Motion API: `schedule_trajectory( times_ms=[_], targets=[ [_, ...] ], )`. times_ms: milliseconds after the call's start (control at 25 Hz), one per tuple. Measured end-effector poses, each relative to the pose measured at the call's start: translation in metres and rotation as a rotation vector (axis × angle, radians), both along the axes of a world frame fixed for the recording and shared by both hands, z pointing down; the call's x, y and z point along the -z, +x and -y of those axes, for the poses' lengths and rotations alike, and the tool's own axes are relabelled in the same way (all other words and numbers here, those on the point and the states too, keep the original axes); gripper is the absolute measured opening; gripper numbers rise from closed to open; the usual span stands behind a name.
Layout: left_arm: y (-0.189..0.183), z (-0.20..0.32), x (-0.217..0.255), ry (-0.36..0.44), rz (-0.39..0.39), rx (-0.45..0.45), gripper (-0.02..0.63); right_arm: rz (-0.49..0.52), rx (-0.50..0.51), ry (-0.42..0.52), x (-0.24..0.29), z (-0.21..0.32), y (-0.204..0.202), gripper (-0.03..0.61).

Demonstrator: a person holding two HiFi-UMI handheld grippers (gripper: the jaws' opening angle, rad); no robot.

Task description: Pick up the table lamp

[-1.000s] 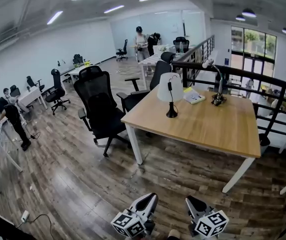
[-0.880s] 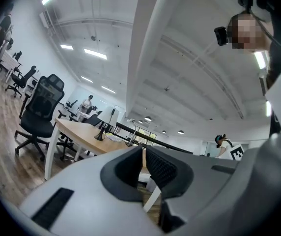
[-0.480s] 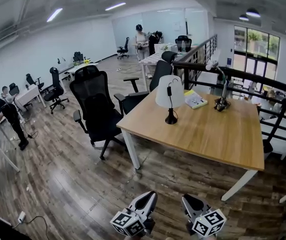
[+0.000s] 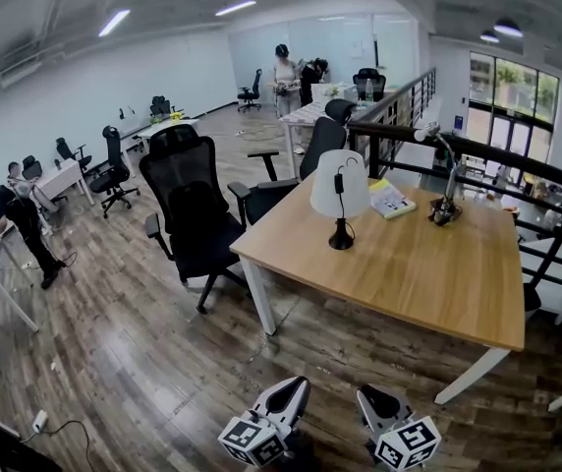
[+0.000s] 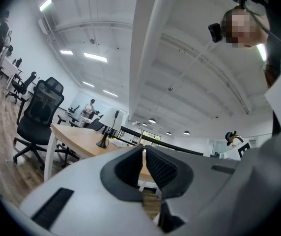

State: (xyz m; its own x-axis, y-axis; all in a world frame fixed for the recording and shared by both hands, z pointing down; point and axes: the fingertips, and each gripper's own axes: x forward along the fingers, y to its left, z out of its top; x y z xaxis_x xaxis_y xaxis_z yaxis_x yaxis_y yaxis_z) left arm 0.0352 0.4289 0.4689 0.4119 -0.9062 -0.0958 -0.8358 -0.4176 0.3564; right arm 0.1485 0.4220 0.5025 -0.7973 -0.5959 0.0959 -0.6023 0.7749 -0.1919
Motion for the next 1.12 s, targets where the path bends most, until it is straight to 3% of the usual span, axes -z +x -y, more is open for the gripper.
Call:
schedule_trajectory(
  times_ms=[320,480,1120],
  targets=[
    [-0.02,0.049,-0.013,-0.018,0.008,0.031,0.025,-0.038,-0.038,0.016,-0.01,0.052,0.001,0.057],
    [-0.026,0.089,-0.009,0.0,-0.025,0.01,0.026,-0.046,-0.048,0.012,-0.009,0.088,-0.01,0.057],
    [-0.05,0.243,-0.014,-0.05,-0.017,-0.094,0.026,-0.045,-0.145,-0.069,-0.02,0.227,-0.041,0.057]
  ],
)
